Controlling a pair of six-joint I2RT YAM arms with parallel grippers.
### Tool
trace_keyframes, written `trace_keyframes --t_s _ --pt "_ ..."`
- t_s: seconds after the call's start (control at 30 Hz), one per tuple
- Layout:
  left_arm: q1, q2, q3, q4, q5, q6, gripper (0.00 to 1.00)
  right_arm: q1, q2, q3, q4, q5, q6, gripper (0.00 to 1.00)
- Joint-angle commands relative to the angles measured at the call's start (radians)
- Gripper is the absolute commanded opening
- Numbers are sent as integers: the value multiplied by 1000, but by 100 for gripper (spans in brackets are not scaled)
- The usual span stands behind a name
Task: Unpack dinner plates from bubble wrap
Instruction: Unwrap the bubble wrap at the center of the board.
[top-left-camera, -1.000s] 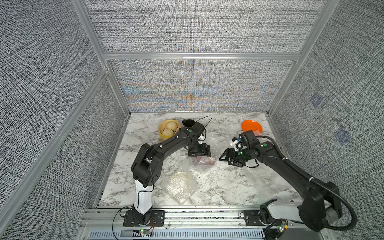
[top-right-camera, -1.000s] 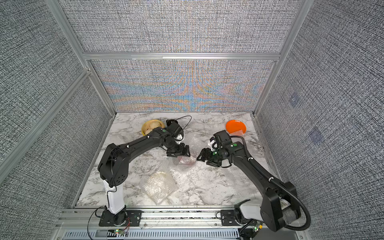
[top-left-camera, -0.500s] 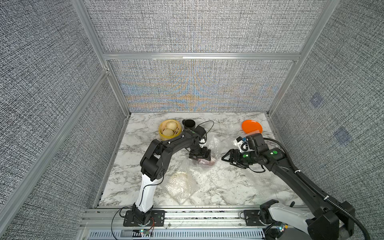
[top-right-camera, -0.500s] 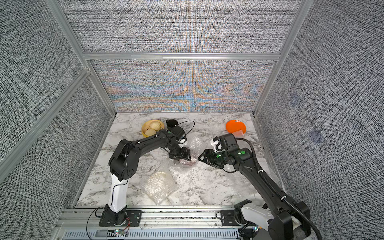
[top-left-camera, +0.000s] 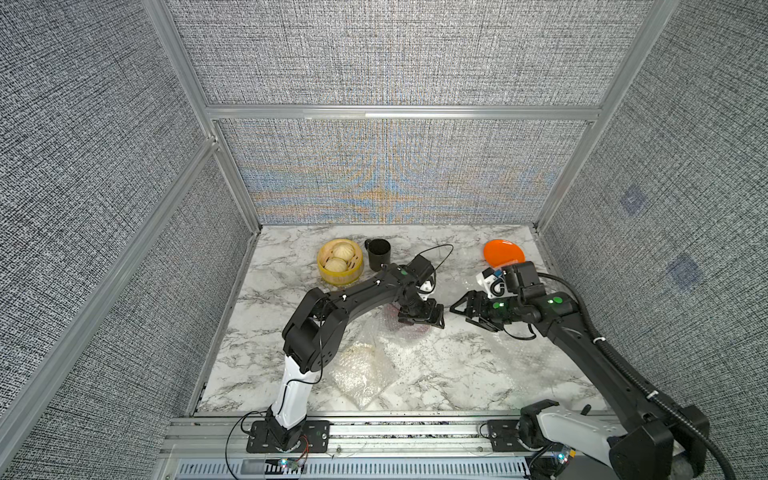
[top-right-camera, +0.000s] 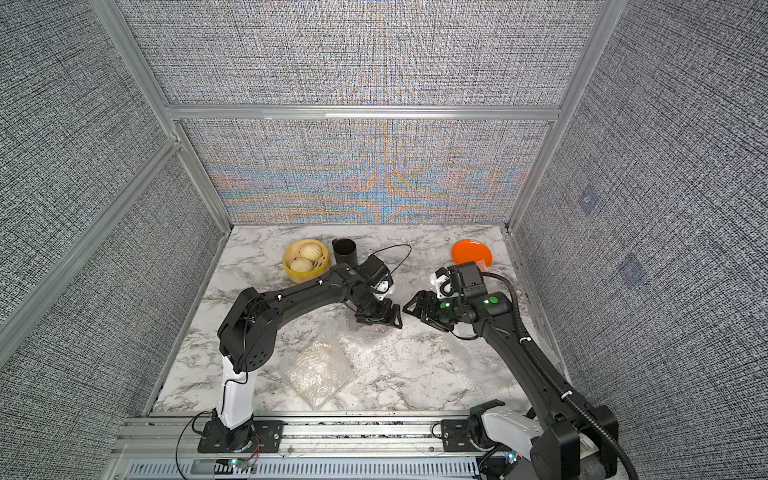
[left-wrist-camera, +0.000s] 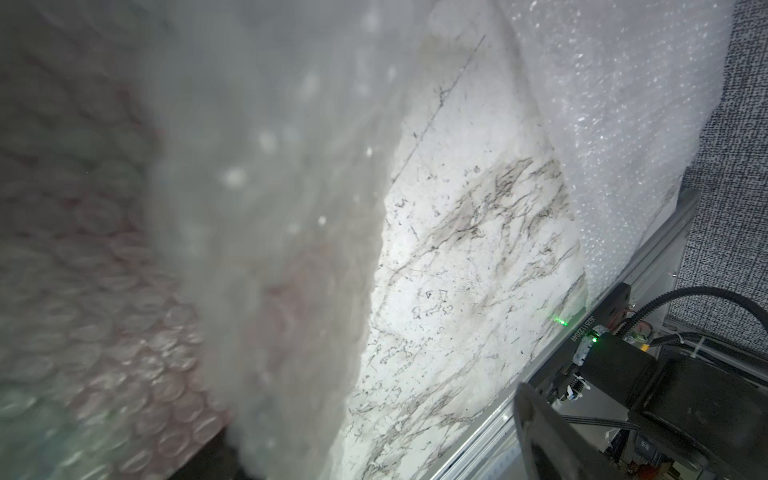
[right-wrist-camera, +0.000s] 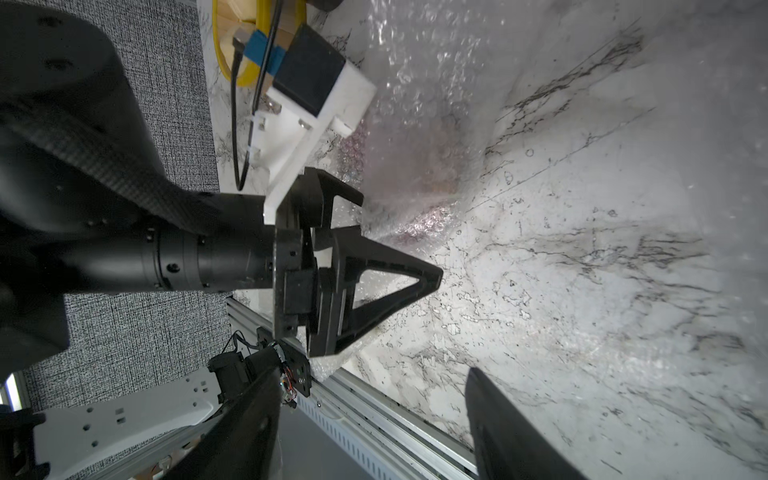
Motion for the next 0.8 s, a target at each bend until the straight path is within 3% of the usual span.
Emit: trace_keyframes --t_s 0.0,0.27,0.4,0.77 --pt "-37 9 15 14 26 -45 86 -33 -39 38 -2 12 16 72" --pt "-114 64 44 70 71 -176 85 -134 -81 46 7 -44 86 72" --pt "-123 57 59 49 36 -174 86 -155 -79 33 5 -66 106 72" --pt "-115 -89 272 -313 -152 -27 95 -168 -73 34 -32 -67 128 69"
